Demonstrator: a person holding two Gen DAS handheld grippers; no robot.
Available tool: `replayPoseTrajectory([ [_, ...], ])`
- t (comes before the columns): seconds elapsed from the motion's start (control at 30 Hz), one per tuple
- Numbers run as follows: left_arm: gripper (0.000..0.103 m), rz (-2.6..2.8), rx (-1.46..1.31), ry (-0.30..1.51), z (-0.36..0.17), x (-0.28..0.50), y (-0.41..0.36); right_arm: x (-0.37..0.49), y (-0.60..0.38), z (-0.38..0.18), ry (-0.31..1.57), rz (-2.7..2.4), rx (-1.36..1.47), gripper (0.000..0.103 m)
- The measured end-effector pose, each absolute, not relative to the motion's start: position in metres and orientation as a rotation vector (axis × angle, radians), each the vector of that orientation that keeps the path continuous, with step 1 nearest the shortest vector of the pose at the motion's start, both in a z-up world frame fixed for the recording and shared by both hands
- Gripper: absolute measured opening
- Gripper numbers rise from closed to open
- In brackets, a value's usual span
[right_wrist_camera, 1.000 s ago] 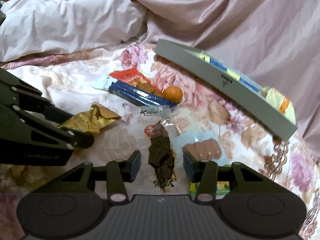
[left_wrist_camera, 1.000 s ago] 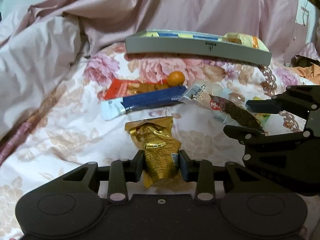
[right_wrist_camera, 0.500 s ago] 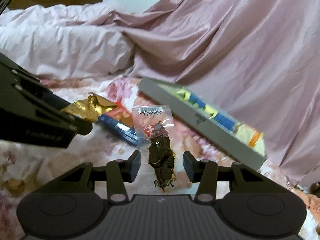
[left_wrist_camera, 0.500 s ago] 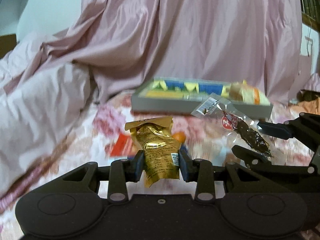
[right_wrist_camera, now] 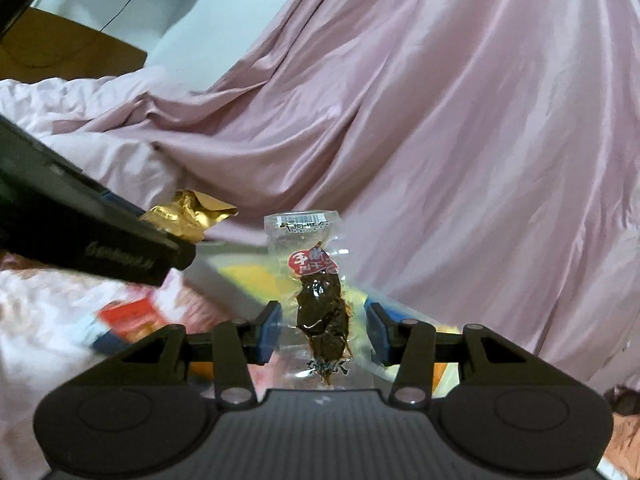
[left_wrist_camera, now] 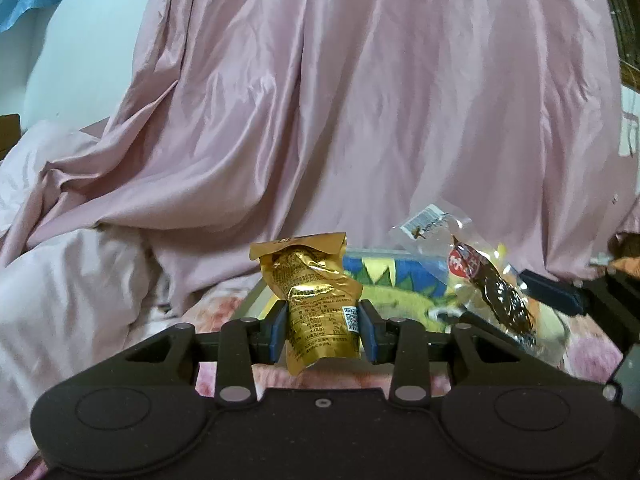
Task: Organize snacks
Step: 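Carry the gold and brown packets with both tools over the grey tray, then open both tools to drop the packets into the tray and withdraw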
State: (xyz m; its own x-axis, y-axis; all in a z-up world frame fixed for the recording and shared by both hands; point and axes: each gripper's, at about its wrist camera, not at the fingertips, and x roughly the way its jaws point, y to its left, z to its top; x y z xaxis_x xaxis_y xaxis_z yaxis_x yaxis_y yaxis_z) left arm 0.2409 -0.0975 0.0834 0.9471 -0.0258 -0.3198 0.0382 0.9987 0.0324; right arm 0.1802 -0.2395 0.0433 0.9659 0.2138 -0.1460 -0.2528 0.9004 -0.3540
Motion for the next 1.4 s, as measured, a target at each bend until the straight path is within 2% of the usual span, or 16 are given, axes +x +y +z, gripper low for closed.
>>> replayPoseTrajectory([
  [0.37,0.040,-0.023,-0.009,0.440,0.071,0.335,-0.111,0.244,-0.237,0.031,0.019,0.175,-0.300,0.051],
  [0.73,0.040,-0.018,0.024,0.521,0.039,0.371,-0.130,0.280,-0.246,0.012,0.126,0.202,-0.257,0.051],
  [0.9,0.043,-0.022,0.010,0.540,0.031,0.372,-0.134,0.291,-0.251,0.008,0.168,0.203,-0.229,0.051],
  [1.03,0.050,-0.009,-0.026,0.545,0.033,0.373,-0.131,0.296,-0.254,0.009,0.186,0.204,-0.216,0.046],
  [1.1,0.059,-0.003,-0.025,0.543,0.036,0.370,-0.131,0.296,-0.254,0.009,0.192,0.207,-0.215,0.047],
  [1.13,0.068,0.005,-0.020,0.534,0.038,0.368,-0.131,0.296,-0.254,0.009,0.191,0.208,-0.215,0.049],
  [1.17,0.075,0.012,-0.016,0.523,0.040,0.366,-0.131,0.296,-0.254,0.009,0.189,0.210,-0.216,0.055],
  [1.3,0.087,0.037,-0.009,0.477,0.051,0.356,-0.127,0.291,-0.255,0.009,0.178,0.206,-0.212,0.070],
  [1.37,0.096,0.064,-0.001,0.456,0.057,0.351,-0.124,0.290,-0.258,0.010,0.170,0.200,-0.203,0.086],
  [1.4,0.098,0.079,0.000,0.443,0.059,0.348,-0.123,0.289,-0.258,0.011,0.162,0.194,-0.197,0.087],
])
